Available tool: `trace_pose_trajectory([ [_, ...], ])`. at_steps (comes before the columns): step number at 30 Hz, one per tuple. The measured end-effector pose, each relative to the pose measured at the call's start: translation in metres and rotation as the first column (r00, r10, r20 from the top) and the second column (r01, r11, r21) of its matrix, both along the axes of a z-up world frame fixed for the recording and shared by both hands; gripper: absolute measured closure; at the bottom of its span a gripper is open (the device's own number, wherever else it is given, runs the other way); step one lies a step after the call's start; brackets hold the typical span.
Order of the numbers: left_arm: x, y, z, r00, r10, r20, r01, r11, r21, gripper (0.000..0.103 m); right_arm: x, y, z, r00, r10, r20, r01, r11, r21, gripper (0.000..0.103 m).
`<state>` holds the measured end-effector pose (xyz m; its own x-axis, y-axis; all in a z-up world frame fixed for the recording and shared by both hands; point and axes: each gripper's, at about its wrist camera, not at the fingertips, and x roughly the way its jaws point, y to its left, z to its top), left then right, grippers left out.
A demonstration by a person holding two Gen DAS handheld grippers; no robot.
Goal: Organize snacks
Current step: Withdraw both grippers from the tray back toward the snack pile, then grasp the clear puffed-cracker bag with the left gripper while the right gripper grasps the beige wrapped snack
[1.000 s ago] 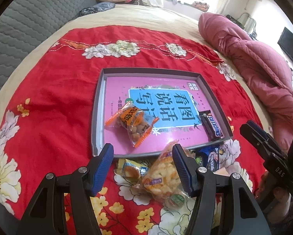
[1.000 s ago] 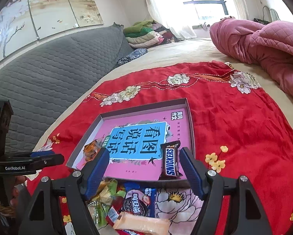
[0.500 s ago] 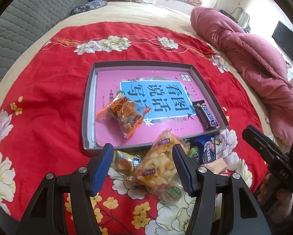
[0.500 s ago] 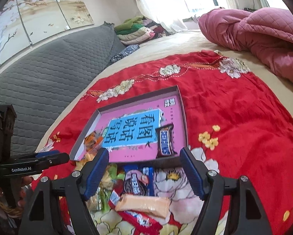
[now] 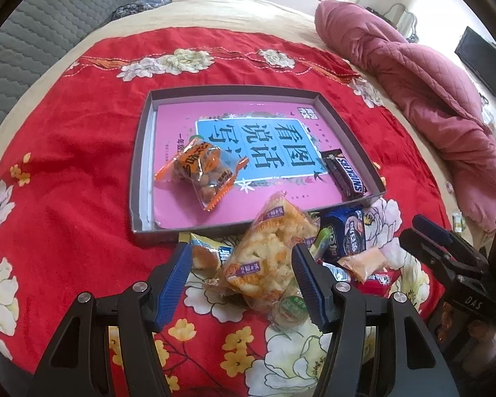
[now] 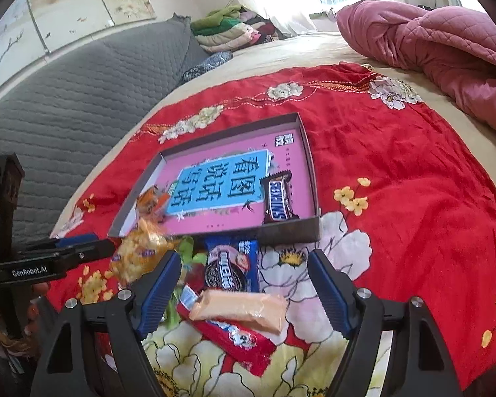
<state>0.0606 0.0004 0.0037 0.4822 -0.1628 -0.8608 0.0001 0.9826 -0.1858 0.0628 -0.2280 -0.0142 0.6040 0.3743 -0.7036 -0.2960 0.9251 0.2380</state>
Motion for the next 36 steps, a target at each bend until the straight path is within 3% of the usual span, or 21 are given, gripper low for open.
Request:
trace_pose_trajectory([
  [11, -0.003, -0.008, -0.006, 0.999, -0.035, -0.009, 0.034, 0.999, -0.014, 0.039, -0.005, -0.005, -0.012, 0.997, -0.03, -0.072, 0.024, 0.996, -0.083, 0.025],
  [20, -0.005, -0.013, -0.011, 0.998, -0.057, -0.019, 0.057, 0.998, -0.022, 0.039, -0.01, 0.017, -0.019, 0.995, 0.058, -0.083, -0.069, 0.989, -0.129, 0.025],
  [23, -0.005, -0.014, -0.012, 0.998, -0.058, -0.019, 0.058, 0.998, -0.023, 0.039, -0.011, 0.028, -0.022, 0.993, 0.083, -0.086, -0.096, 0.984, -0.152, 0.018],
  [30, -0.005, -0.012, -0.014, 0.998, -0.054, -0.02, 0.053, 0.998, -0.024, 0.039, -0.008, 0.04, -0.037, 0.987, 0.099, -0.126, -0.123, 0.971, -0.204, 0.017],
  [36, -0.004, -0.009, -0.018, 0.999, -0.046, -0.027, 0.046, 0.999, -0.022, 0.039, 0.004, 0.023, -0.047, 0.982, 0.033, -0.185, -0.062, 0.986, -0.153, 0.016],
])
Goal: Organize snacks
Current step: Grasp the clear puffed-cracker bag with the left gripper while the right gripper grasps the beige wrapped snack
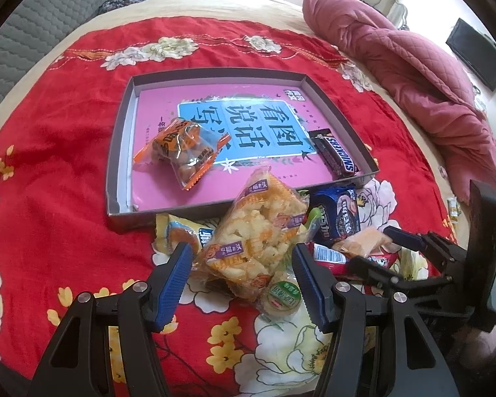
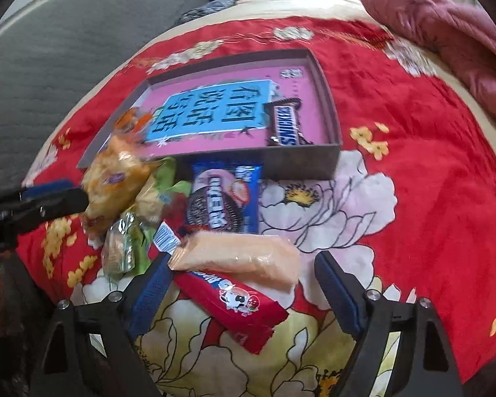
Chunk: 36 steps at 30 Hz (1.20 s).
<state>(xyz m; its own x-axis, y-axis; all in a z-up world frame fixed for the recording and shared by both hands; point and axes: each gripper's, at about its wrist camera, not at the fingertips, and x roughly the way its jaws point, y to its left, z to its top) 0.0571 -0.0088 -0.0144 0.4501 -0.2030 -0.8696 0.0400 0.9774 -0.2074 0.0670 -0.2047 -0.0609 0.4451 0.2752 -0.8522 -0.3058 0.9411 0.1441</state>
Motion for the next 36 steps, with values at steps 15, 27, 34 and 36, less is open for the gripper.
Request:
trace_pose_trajectory([
  [15, 0.002, -0.005, -0.006, 1.0, -0.011, -0.008, 0.011, 1.0, 0.014, 0.039, 0.011, -0.013, -0.009, 0.997, -0.06, -0.055, 0.063, 0.996, 0.064, 0.016],
  [27, 0.006, -0.005, -0.008, 1.0, -0.001, -0.011, 0.001, 1.0, 0.028, 0.039, 0.009, -0.013, -0.013, 0.996, -0.06, -0.067, 0.063, 0.997, 0.037, 0.023],
  [34, 0.011, -0.012, -0.011, 1.0, -0.016, -0.01, 0.017, 0.999, 0.039, 0.039, 0.01, -0.018, -0.011, 0.995, -0.071, -0.073, 0.075, 0.996, 0.053, 0.031],
  [36, 0.012, -0.014, -0.012, 1.0, -0.021, -0.009, 0.021, 0.999, 0.044, 0.039, 0.011, -0.02, -0.011, 0.994, -0.074, -0.075, 0.078, 0.995, 0.059, 0.032],
])
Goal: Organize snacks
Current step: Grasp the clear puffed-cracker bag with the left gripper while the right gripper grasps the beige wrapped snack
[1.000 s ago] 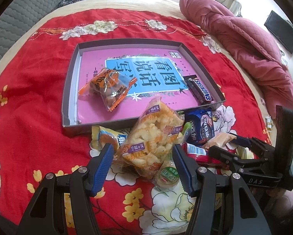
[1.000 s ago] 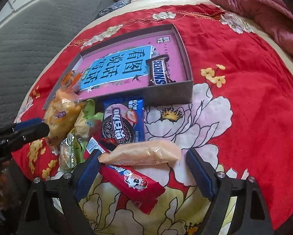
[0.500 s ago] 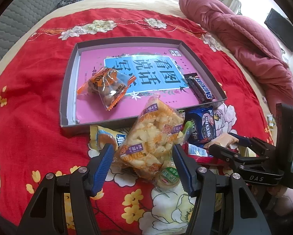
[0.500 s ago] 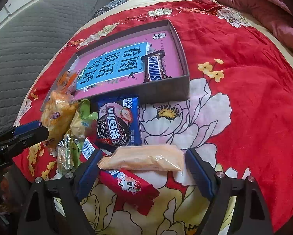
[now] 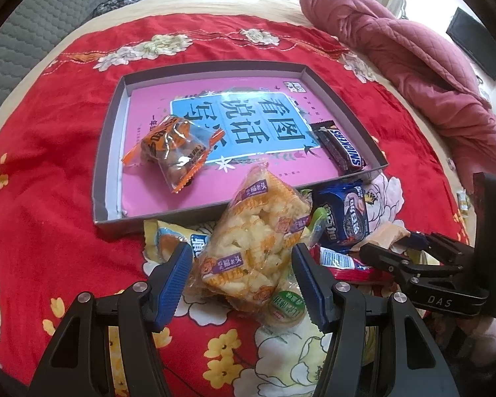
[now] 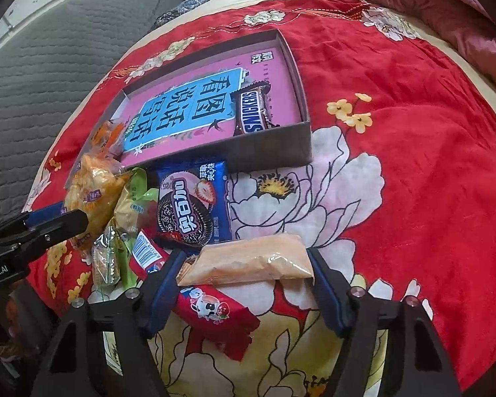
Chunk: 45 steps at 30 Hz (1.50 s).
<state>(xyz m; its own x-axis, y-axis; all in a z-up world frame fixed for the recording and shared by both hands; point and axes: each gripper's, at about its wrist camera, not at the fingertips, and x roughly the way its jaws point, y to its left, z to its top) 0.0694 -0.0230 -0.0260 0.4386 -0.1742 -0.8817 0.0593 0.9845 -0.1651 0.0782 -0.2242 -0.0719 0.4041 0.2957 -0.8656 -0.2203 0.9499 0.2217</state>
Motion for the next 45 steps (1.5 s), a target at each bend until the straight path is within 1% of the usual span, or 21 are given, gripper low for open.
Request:
trace_pose_trajectory([
  [7, 0.004, -0.011, -0.004, 1.0, -0.025, -0.001, 0.025, 0.999, 0.04, 0.039, 0.0, -0.001, 0.001, 1.0, -0.001, 0.0, 0.001, 1.0, 0.003, 0.034],
  [10, 0.006, -0.013, -0.01, 1.0, -0.028, -0.013, 0.029, 0.998, 0.055, 0.039, 0.001, 0.001, 0.001, 1.0, 0.002, 0.003, -0.002, 1.0, 0.012, 0.038],
  [13, 0.007, -0.013, -0.011, 1.0, -0.028, -0.005, 0.028, 0.998, 0.057, 0.039, 0.0, 0.0, 0.003, 1.0, 0.0, 0.011, 0.0, 1.0, 0.016, 0.042],
  [15, 0.007, -0.01, -0.011, 1.0, -0.018, 0.001, 0.018, 0.999, 0.037, 0.039, 0.0, -0.001, 0.003, 1.0, -0.003, 0.01, 0.003, 1.0, 0.021, 0.043],
  [17, 0.008, -0.008, -0.01, 1.0, -0.01, 0.007, 0.01, 1.0, 0.019, 0.044, 0.0, -0.001, 0.004, 1.0, -0.004, 0.012, 0.004, 1.0, 0.027, 0.044],
  [23, 0.006, -0.002, -0.009, 1.0, 0.01, 0.019, -0.01, 1.0, -0.01, 0.045, 0.0, -0.006, 0.009, 0.999, -0.015, 0.028, 0.013, 0.999, 0.051, 0.045],
  [30, 0.001, 0.008, 0.001, 0.999, 0.026, 0.042, -0.024, 0.998, -0.051, 0.045, -0.001, -0.017, 0.024, 0.995, -0.055, 0.087, 0.045, 0.993, 0.11, 0.045],
  [37, -0.002, 0.011, 0.01, 0.998, 0.03, 0.051, -0.026, 0.996, -0.082, 0.045, -0.001, -0.013, 0.031, 0.991, -0.037, 0.129, 0.021, 0.992, 0.123, 0.045],
  [45, -0.006, 0.018, 0.02, 0.997, 0.045, 0.069, -0.04, 0.996, -0.076, 0.045, -0.001, -0.01, 0.036, 0.988, -0.025, 0.153, 0.005, 0.992, 0.13, 0.045],
])
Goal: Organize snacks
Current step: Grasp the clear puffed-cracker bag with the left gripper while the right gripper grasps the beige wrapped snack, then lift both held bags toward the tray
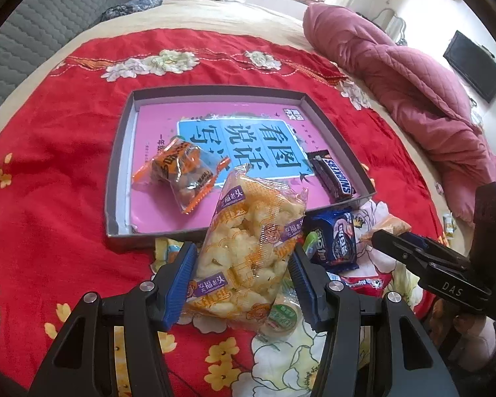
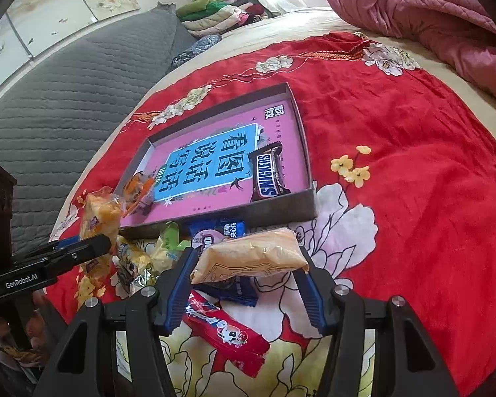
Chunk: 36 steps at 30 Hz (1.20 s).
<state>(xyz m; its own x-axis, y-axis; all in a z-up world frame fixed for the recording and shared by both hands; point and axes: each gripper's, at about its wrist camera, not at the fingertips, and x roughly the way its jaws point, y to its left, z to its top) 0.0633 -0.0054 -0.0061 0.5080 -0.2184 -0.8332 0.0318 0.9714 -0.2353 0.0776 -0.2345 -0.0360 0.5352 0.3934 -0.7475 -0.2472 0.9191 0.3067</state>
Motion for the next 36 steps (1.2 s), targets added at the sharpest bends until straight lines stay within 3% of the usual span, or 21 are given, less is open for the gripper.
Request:
trace_pose_trajectory([
  [36, 0.017, 0.001, 0.023, 0.997, 0.039, 0.062, -0.04, 0.999, 0.028, 0.045, 0.014, 0.002, 0.03, 0.985, 0.009, 0.17, -0.017, 0.999, 0.049, 0.045],
])
